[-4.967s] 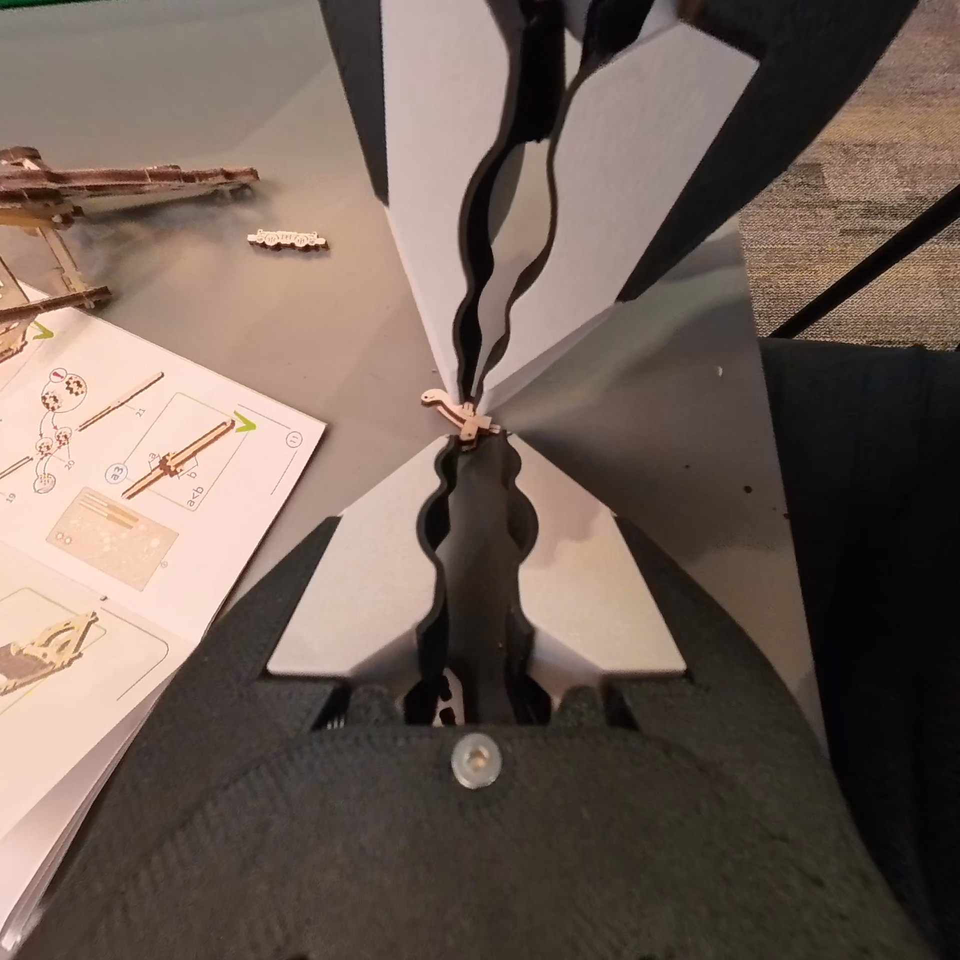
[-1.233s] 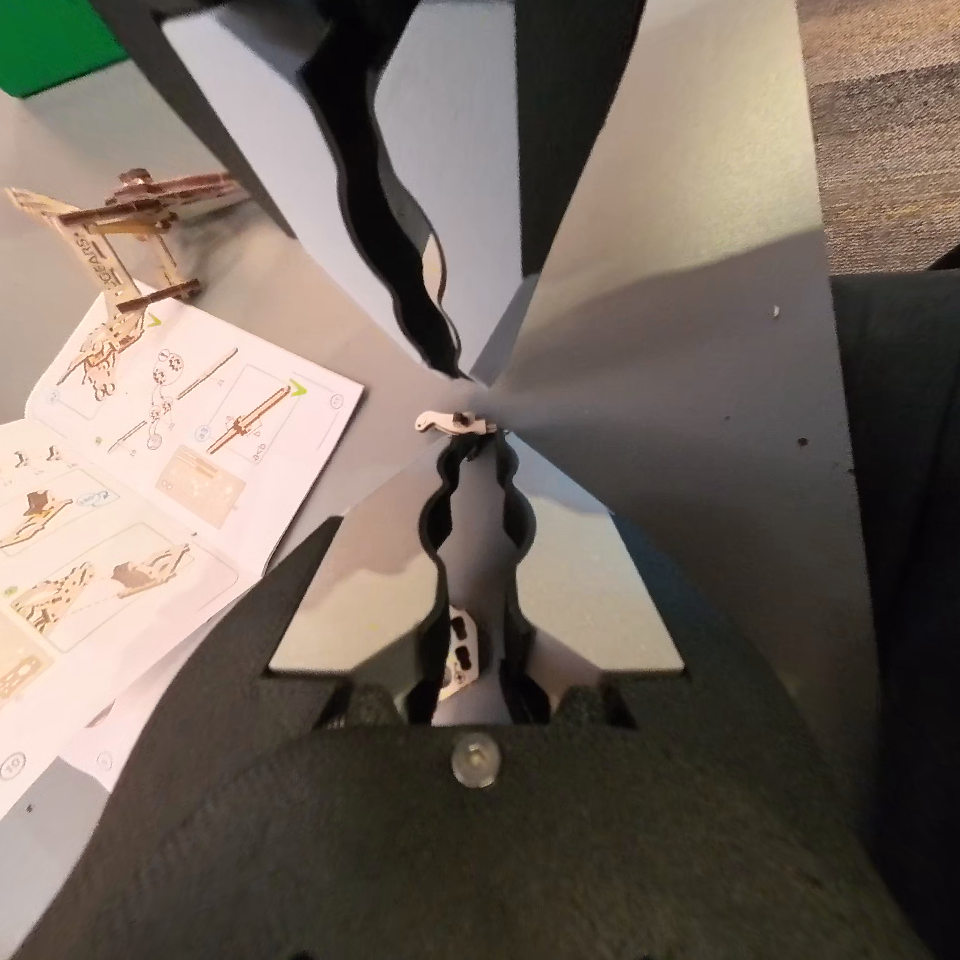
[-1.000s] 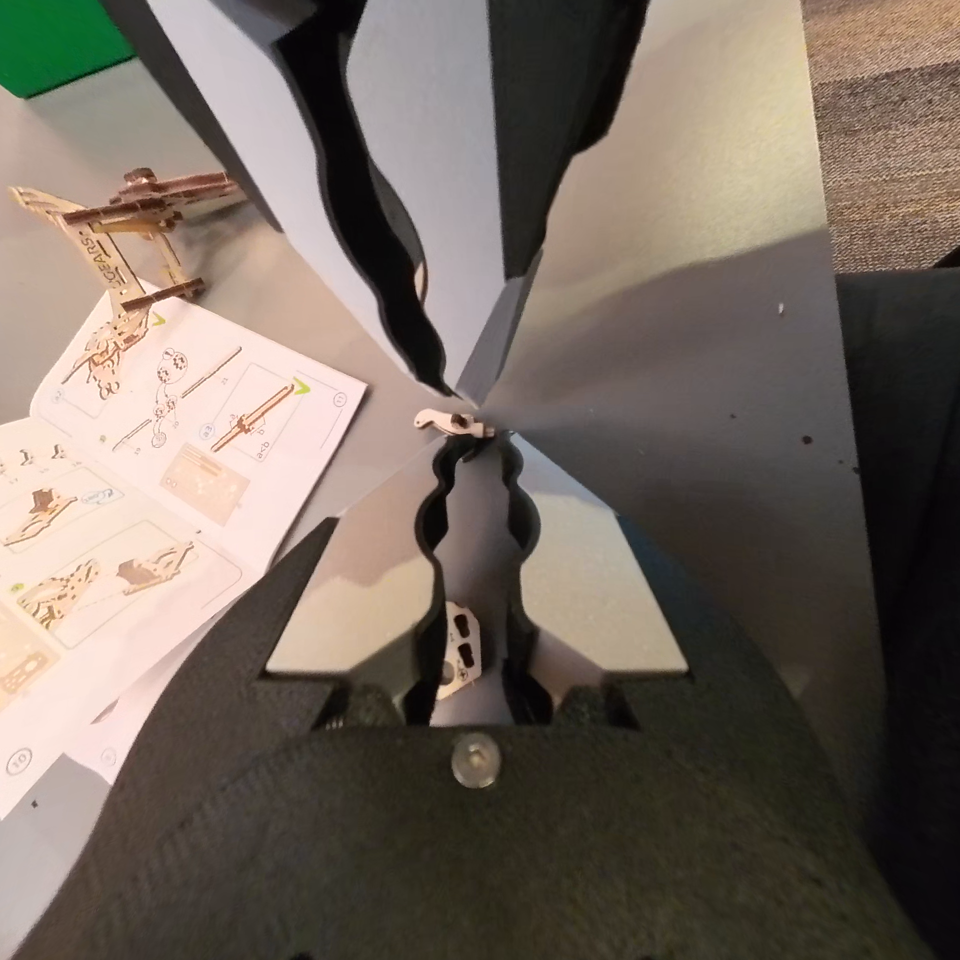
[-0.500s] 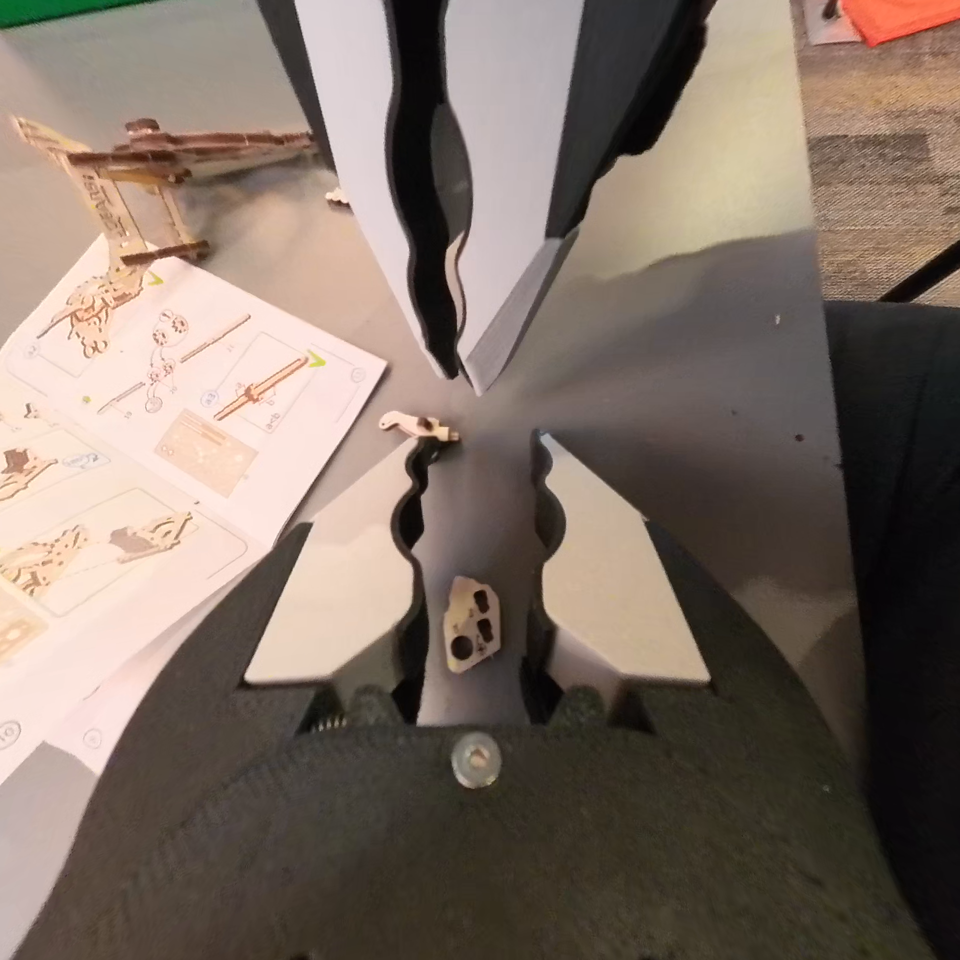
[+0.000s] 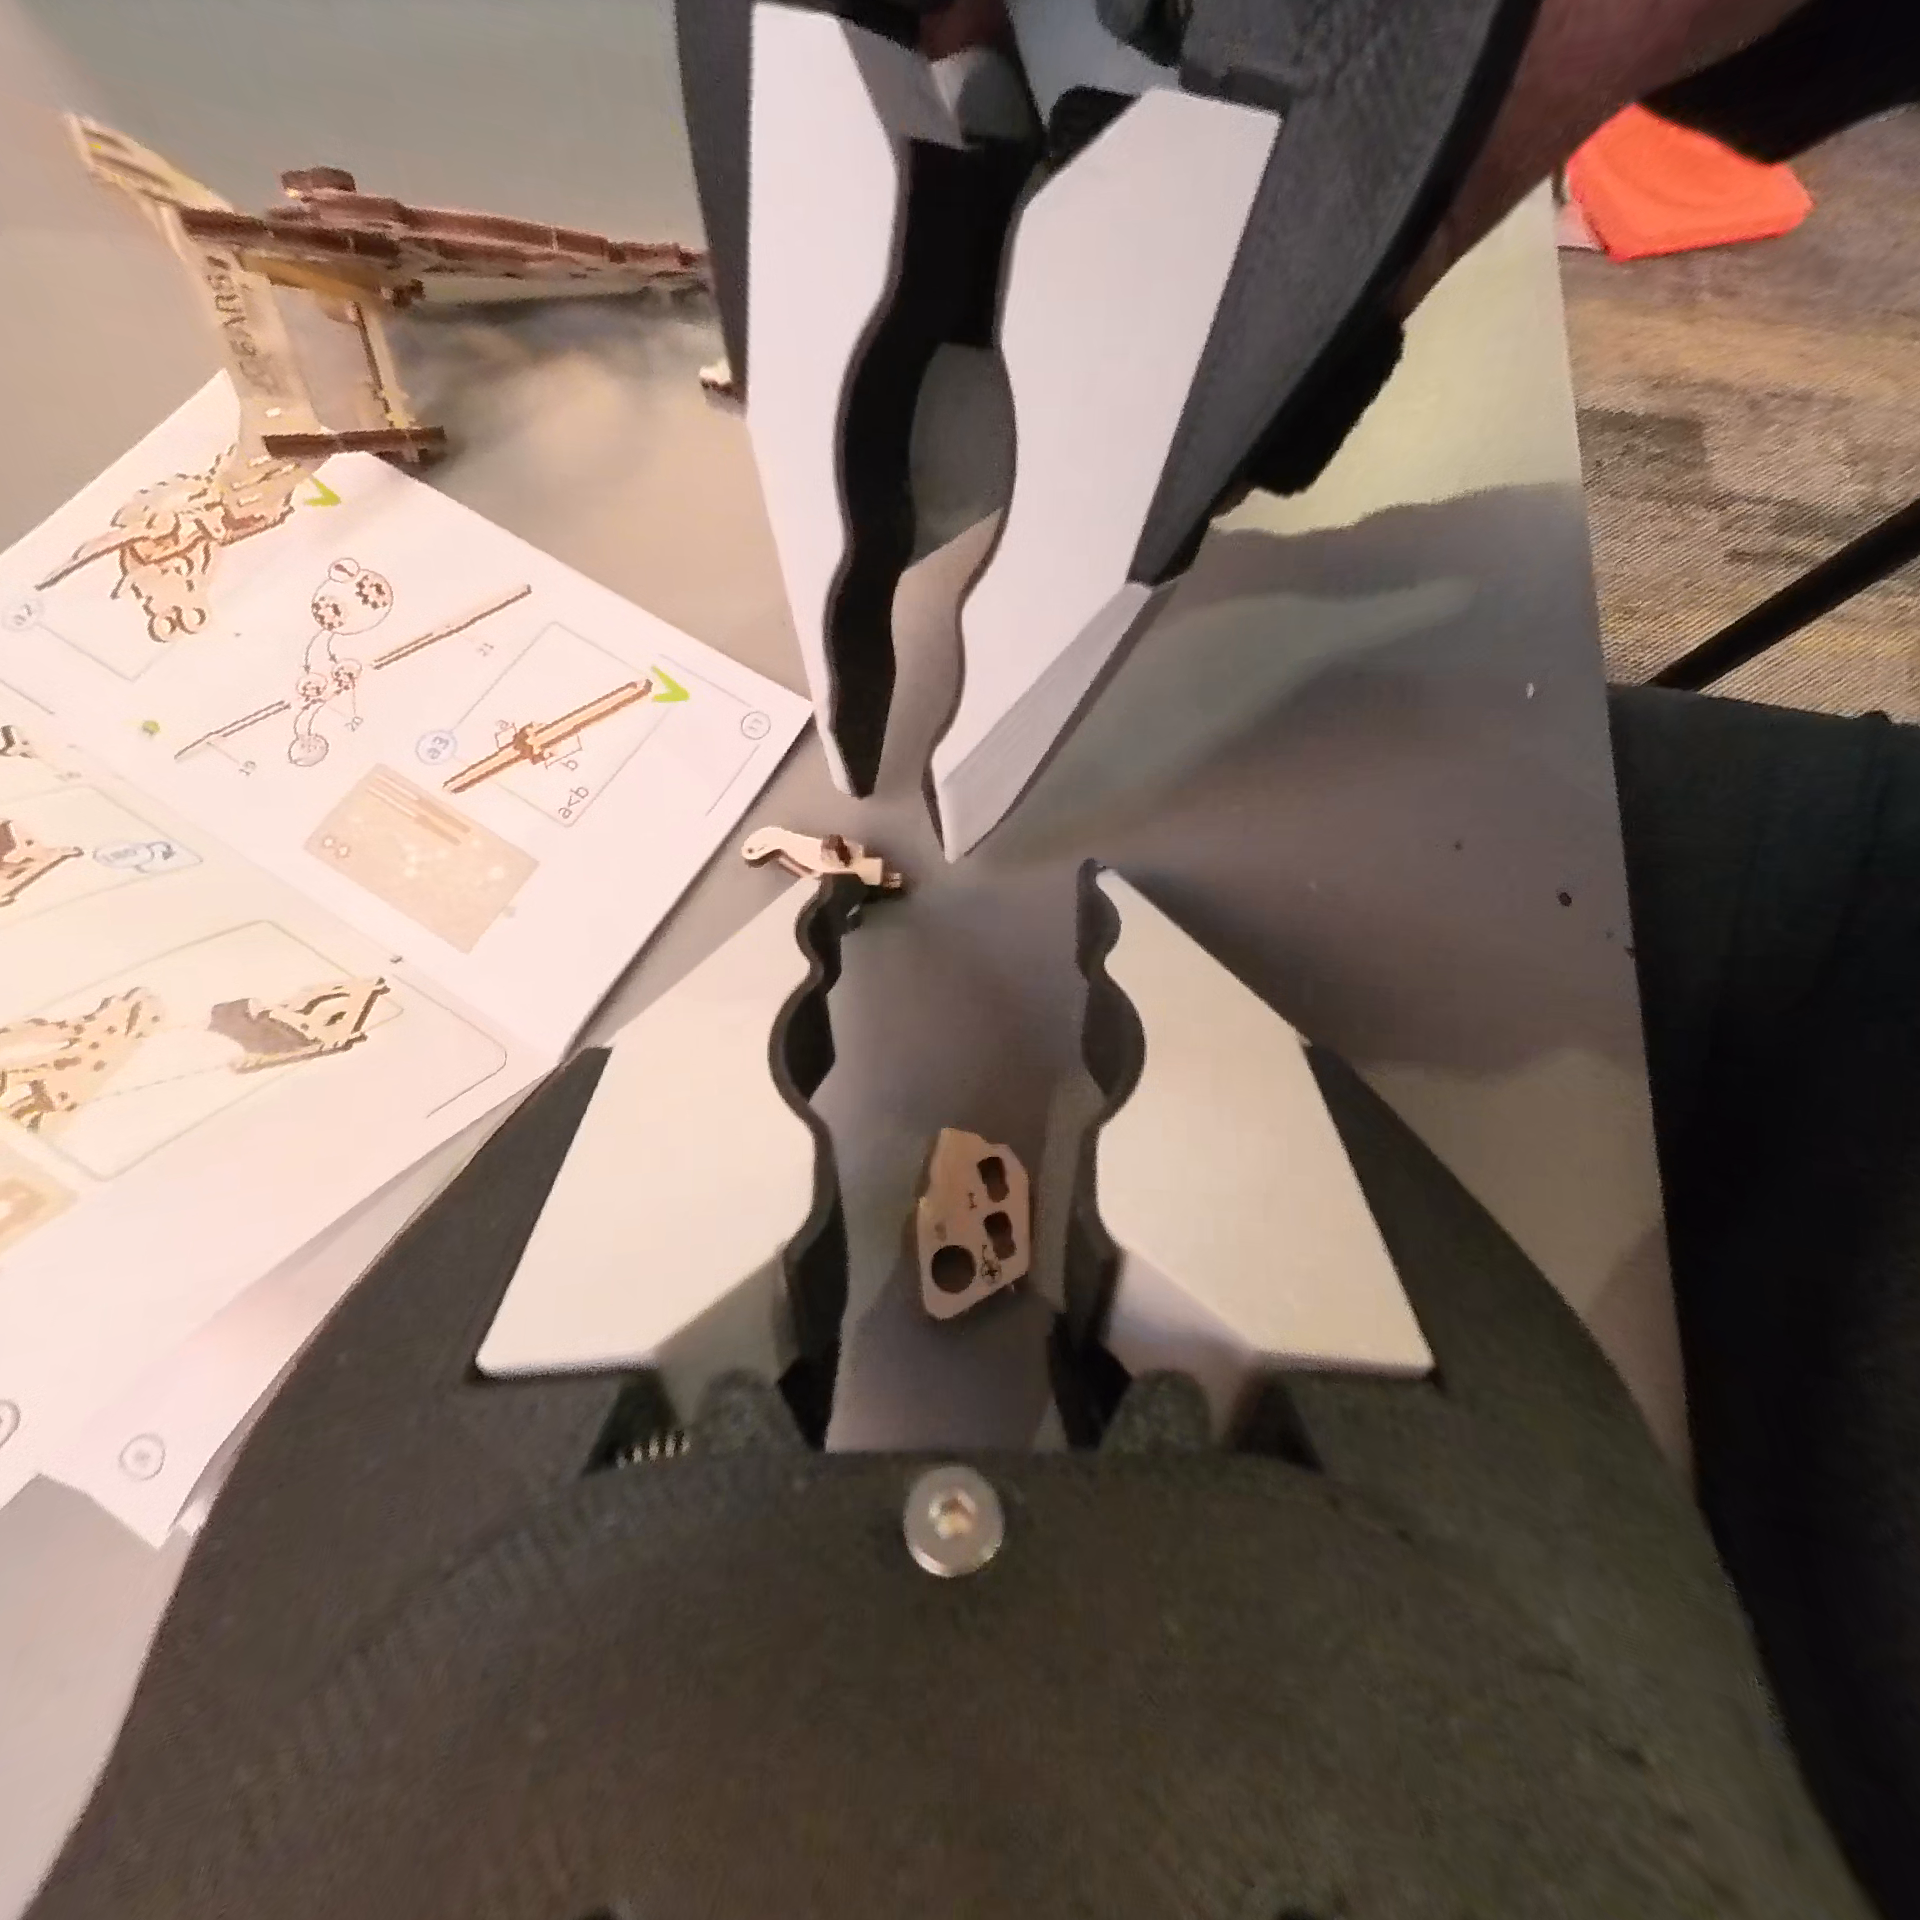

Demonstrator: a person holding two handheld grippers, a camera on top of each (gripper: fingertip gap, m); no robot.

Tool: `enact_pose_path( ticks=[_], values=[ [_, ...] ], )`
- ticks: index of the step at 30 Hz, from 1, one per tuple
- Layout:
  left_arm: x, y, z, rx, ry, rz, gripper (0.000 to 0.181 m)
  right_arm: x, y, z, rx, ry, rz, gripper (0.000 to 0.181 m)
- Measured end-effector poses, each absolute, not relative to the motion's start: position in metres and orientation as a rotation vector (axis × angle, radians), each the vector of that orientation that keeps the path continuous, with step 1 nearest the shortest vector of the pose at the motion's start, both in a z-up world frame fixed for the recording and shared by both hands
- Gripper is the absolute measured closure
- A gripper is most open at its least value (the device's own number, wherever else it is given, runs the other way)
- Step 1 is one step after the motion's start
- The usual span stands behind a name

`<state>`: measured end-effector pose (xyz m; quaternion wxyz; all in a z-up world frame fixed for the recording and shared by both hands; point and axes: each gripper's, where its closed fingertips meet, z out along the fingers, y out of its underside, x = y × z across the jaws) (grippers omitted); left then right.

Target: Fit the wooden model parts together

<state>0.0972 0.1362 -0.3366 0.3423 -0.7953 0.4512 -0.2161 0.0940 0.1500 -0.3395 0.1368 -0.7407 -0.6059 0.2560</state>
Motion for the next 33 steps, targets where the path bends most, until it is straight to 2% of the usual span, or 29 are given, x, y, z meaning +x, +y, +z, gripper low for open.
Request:
enact_pose_path(
  ticks=[1,16,25,28,31,33],
  values=[
    [0.096,0.137,-0.336,-2.069,1.173,-0.569,0.137,0.093,0.150,-0.340,-2.139,-1.751,0.746,0.163],
    [0.080,0.142,-0.321,-2.041,1.064,-0.627,0.149,0.087,0.159,-0.333,-2.115,-1.639,0.745,0.162],
    [0.100,0.097,-0.215,-1.590,0.902,-1.168,0.160,0.067,0.111,-0.258,-1.856,-1.541,1.079,0.166],
    [0.119,0.076,-0.193,-1.494,0.953,-1.222,0.150,0.069,0.092,-0.234,-1.779,-1.511,1.100,0.181],
    [0.132,0.050,-0.167,-1.380,0.959,-1.328,0.139,0.076,0.075,-0.212,-1.712,-1.492,1.059,0.181],
    [0.138,0.034,-0.153,-1.338,0.934,-1.404,0.126,0.081,0.065,-0.200,-1.686,-1.476,1.031,0.181]
  ],
)
